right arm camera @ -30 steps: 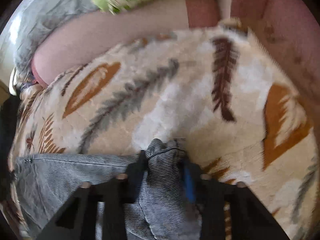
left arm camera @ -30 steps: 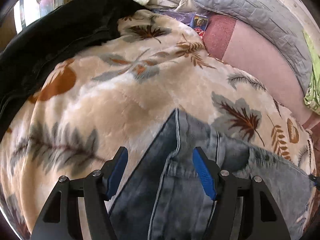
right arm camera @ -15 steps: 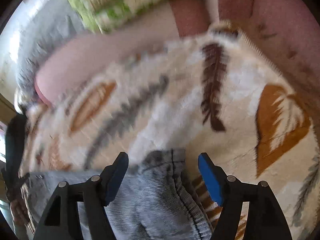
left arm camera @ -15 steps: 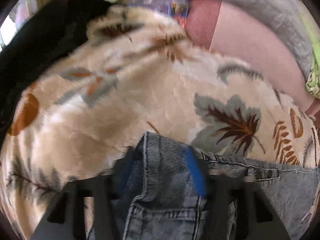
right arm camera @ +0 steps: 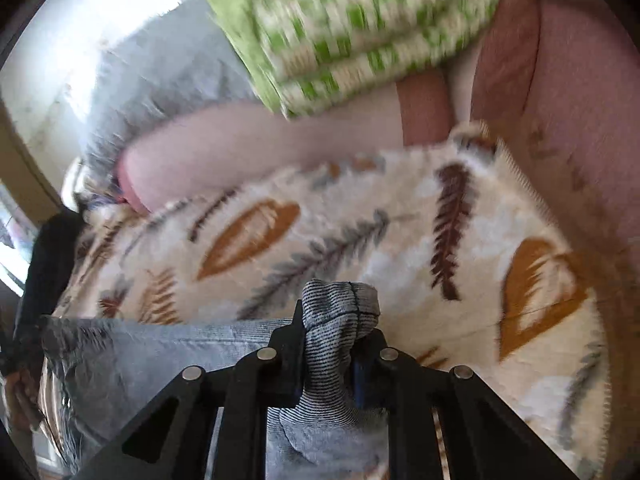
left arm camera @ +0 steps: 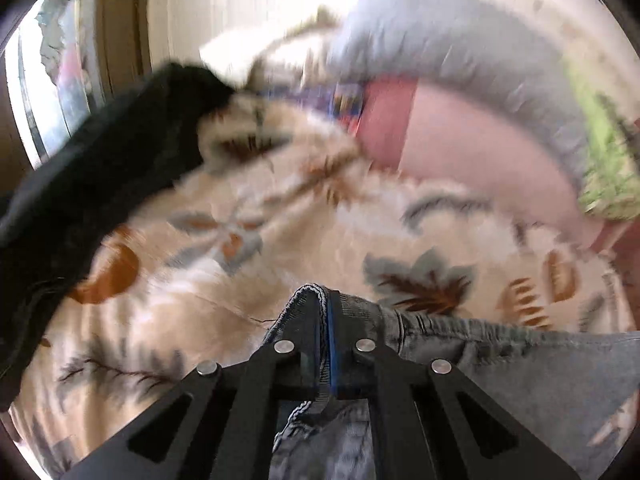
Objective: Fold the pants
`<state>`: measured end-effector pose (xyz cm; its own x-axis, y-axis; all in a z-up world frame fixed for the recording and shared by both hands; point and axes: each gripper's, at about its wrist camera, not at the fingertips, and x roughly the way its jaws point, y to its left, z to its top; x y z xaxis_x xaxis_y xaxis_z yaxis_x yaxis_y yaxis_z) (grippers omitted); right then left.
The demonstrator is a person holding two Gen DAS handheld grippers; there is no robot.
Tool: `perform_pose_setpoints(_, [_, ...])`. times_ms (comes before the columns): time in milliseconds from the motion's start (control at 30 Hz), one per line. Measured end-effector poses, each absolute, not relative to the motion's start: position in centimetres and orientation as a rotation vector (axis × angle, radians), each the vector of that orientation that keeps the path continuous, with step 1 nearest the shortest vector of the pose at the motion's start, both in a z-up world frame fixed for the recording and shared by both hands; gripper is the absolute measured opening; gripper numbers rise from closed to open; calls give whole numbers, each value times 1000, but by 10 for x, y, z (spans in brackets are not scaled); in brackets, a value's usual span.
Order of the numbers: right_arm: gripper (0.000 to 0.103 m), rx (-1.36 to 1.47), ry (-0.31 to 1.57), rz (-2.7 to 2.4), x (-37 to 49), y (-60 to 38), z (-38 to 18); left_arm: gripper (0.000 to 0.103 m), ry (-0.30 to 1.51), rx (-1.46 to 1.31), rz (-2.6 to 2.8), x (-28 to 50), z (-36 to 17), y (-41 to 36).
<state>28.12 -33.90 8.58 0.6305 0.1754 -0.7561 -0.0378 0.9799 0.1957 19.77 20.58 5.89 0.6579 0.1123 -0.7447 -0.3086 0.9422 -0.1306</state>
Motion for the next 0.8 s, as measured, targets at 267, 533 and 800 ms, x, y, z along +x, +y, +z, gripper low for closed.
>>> perform_pose_setpoints(267, [27,120,679,231,116,-368,134,4,625,-290,96,12,125,205])
perform_pose_setpoints(533, [100,233,997,223,-3,-427,36,12,984,-156,156,-62,47,236])
perform_pose_setpoints(800, [100,446,1030,198,49,-434,50,46,897,-212,-3,-8,66,176])
